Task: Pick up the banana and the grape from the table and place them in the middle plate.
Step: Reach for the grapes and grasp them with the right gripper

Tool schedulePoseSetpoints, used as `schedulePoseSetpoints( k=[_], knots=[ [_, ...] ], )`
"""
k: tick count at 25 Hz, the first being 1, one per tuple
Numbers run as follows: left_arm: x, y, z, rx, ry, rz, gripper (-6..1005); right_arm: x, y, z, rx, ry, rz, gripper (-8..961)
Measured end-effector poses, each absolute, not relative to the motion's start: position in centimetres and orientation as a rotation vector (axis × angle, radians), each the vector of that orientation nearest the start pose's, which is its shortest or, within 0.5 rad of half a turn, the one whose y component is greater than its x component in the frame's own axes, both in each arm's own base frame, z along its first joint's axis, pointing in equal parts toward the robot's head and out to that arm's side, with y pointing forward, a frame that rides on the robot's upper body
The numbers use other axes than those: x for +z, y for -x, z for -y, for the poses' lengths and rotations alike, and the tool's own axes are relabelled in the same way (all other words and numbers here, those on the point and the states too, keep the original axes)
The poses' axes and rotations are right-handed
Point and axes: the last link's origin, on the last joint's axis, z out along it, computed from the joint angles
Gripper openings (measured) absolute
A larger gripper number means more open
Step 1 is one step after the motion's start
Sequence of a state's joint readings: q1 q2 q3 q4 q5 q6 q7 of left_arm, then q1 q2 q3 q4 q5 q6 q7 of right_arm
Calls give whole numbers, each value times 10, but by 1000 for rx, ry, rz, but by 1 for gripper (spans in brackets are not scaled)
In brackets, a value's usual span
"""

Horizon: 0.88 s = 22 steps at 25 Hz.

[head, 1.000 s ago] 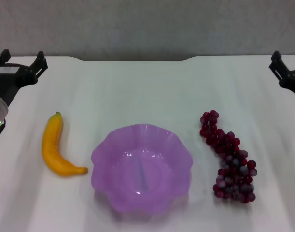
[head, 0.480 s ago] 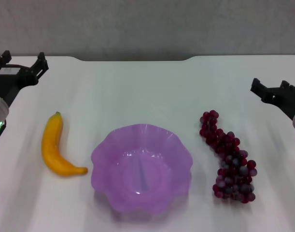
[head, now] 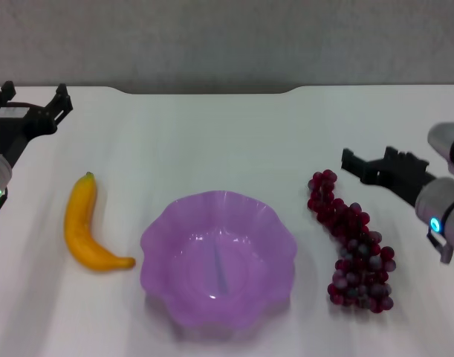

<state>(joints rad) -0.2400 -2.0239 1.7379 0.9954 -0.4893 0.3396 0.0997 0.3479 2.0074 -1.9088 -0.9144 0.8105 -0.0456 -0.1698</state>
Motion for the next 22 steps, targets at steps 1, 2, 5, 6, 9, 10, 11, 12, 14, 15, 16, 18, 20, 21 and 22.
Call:
schedulePoseSetpoints(
  k=[1, 2, 5, 6, 9, 10, 11, 12, 14, 15, 16, 18, 20, 21, 22],
  knots=[
    [35, 270, -388, -564, 1600, 641, 882, -41, -272, -380, 419, 1832, -992, 862],
    [35, 271, -387, -563, 1600, 642, 882, -42, -274, -375, 422, 1830, -1001, 862],
    [36, 274, -386, -557, 1595, 647, 882, -44, -278, -365, 435, 1818, -1030, 862],
    [36, 275, -385, -555, 1592, 649, 882, -45, -279, -363, 435, 1817, -1037, 862],
    [37, 275, -385, -555, 1590, 649, 882, -48, -285, -359, 412, 1821, -1051, 862],
    [37, 275, -385, -556, 1591, 648, 882, -50, -288, -357, 400, 1824, -1056, 862],
    [37, 274, -386, -558, 1591, 646, 882, -51, -291, -356, 392, 1822, -1062, 862],
    [37, 273, -386, -559, 1592, 645, 882, -53, -293, -355, 385, 1820, -1070, 862],
    [37, 272, -387, -562, 1593, 642, 881, -54, -298, -354, 374, 1813, -1084, 862],
    [37, 271, -387, -564, 1595, 641, 881, -55, -300, -353, 370, 1814, -1089, 862],
    [37, 271, -387, -564, 1595, 641, 881, -58, -300, -352, 363, 1821, -1088, 862],
    [37, 271, -387, -565, 1595, 641, 881, -63, -301, -351, 349, 1838, -1084, 862],
    [36, 270, -388, -566, 1595, 641, 881, -68, -300, -353, 341, 1851, -1087, 862],
    [36, 270, -388, -567, 1596, 641, 881, -69, -300, -354, 336, 1856, -1091, 862],
    [36, 269, -388, -569, 1598, 640, 881, -72, -299, -355, 331, 1866, -1091, 862]
  ],
)
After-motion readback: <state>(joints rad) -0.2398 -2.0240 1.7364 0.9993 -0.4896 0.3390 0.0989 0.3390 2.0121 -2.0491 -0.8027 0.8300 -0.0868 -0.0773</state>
